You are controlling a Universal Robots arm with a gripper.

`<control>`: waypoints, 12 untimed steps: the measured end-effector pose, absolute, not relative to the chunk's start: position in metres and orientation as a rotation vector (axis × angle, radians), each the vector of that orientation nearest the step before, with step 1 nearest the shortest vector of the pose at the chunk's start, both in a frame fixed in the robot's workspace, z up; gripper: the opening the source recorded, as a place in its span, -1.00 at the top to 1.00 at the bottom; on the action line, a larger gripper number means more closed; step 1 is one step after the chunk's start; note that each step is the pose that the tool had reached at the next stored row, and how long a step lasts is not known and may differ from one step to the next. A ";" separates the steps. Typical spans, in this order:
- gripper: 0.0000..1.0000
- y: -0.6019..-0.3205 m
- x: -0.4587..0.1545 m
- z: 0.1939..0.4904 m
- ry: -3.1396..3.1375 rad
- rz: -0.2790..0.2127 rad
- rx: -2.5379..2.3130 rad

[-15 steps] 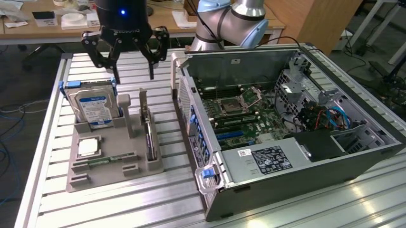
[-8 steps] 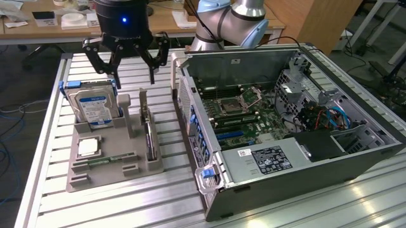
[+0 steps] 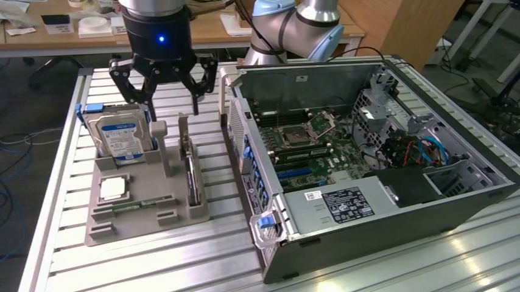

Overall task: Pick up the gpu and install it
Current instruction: 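Pick up the gpu and move the gpu toward the slot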

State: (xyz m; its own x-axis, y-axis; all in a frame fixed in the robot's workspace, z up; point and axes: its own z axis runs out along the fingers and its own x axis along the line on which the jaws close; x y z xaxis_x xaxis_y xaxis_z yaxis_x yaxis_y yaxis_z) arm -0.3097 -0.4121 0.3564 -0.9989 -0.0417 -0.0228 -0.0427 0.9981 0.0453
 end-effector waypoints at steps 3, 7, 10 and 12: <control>-0.41 -0.414 -0.310 0.351 3.118 0.071 -0.066; -0.41 -0.416 -0.310 0.344 3.118 0.071 -0.065; -0.41 -0.416 -0.310 0.338 3.118 0.071 -0.066; -0.41 -0.417 -0.310 0.335 3.118 0.071 -0.066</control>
State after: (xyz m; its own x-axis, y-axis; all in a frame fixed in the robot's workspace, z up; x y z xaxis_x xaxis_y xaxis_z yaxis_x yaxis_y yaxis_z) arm -0.3097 -0.4169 0.3346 -0.9989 -0.0418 -0.0228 -0.0428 0.9981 0.0452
